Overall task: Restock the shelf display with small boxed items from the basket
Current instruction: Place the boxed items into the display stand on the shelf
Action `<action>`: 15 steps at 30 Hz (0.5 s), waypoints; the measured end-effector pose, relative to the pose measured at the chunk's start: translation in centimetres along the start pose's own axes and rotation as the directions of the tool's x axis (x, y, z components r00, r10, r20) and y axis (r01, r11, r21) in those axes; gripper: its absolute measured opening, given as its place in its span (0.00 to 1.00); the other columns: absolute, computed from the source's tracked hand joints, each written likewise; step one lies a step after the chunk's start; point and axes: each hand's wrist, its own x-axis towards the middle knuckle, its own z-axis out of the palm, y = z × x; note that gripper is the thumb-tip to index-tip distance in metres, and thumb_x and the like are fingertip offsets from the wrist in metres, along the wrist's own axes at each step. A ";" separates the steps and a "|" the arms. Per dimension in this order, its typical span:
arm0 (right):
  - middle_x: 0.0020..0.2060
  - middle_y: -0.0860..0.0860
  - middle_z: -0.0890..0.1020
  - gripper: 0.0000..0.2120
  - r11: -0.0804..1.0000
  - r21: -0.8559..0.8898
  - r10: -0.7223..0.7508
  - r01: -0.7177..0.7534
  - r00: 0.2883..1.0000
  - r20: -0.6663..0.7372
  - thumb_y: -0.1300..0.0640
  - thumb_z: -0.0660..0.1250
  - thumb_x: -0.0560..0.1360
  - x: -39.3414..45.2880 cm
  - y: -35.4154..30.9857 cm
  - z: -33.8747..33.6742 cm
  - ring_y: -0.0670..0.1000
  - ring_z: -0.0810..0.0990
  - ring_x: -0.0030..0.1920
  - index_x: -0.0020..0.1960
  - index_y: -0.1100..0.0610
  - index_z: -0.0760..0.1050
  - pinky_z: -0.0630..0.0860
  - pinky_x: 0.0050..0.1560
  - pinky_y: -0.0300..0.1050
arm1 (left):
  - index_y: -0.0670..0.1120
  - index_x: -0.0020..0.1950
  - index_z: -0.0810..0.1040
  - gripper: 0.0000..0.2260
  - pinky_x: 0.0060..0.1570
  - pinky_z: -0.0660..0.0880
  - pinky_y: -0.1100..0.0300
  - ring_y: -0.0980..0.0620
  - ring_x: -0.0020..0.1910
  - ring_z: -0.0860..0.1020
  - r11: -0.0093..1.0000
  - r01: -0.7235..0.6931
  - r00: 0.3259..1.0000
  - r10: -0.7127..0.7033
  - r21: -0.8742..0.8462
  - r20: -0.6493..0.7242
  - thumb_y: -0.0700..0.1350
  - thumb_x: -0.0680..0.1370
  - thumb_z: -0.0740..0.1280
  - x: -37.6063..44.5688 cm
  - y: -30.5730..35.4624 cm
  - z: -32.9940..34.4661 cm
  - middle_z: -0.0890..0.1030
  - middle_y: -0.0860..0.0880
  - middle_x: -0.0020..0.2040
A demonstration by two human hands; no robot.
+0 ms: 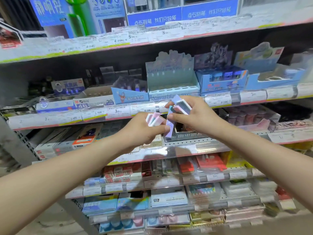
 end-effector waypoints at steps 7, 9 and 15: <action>0.34 0.45 0.75 0.11 0.995 -0.033 -0.094 0.093 0.995 -0.045 0.62 0.71 0.69 5.1 1.6 -5.7 0.36 0.74 0.29 0.49 0.61 0.73 0.68 0.30 0.28 | 0.38 0.46 0.78 0.14 0.42 0.72 0.49 0.43 0.41 0.79 0.636 -0.313 0.908 0.417 0.705 0.027 0.47 0.75 0.59 4.5 -0.2 -2.7 0.82 0.41 0.41; 0.35 0.47 0.76 0.12 0.985 -0.109 -0.139 0.131 0.989 -0.060 0.60 0.72 0.69 6.5 2.1 -6.8 0.43 0.75 0.36 0.48 0.64 0.73 0.69 0.37 0.36 | 0.40 0.48 0.78 0.12 0.37 0.75 0.50 0.41 0.41 0.80 0.442 -0.315 0.874 0.479 0.840 0.076 0.43 0.73 0.57 5.6 0.1 -3.6 0.82 0.42 0.43; 0.31 0.45 0.69 0.13 0.932 -0.244 -0.292 0.269 0.954 -0.065 0.58 0.72 0.69 11.3 3.1 -8.4 0.43 0.68 0.30 0.38 0.55 0.67 0.62 0.32 0.37 | 0.53 0.66 0.72 0.24 0.26 0.66 0.54 0.39 0.37 0.80 0.165 -0.164 0.917 0.388 0.973 0.089 0.40 0.70 0.59 9.3 0.9 -4.6 0.76 0.46 0.62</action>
